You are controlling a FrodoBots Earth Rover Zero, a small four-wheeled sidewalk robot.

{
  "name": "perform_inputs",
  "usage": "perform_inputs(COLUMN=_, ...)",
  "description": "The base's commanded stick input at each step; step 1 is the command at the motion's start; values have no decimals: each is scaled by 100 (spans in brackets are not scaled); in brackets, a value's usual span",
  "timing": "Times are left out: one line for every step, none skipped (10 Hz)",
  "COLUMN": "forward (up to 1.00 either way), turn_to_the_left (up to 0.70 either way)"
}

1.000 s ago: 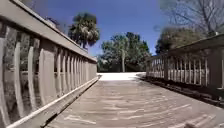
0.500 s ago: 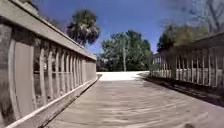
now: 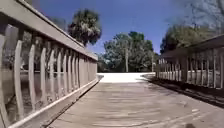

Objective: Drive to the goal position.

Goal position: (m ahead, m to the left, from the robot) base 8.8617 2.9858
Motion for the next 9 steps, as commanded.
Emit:
perform_inputs(forward=70, turn_to_the_left=0)
perform_inputs(forward=70, turn_to_the_left=0)
perform_inputs(forward=70, turn_to_the_left=0)
perform_inputs(forward=70, turn_to_the_left=-24)
perform_inputs(forward=70, turn_to_the_left=-35)
perform_inputs(forward=70, turn_to_the_left=-25)
perform_inputs(forward=70, turn_to_the_left=-10)
perform_inputs(forward=70, turn_to_the_left=0)
perform_inputs(forward=70, turn_to_the_left=0)
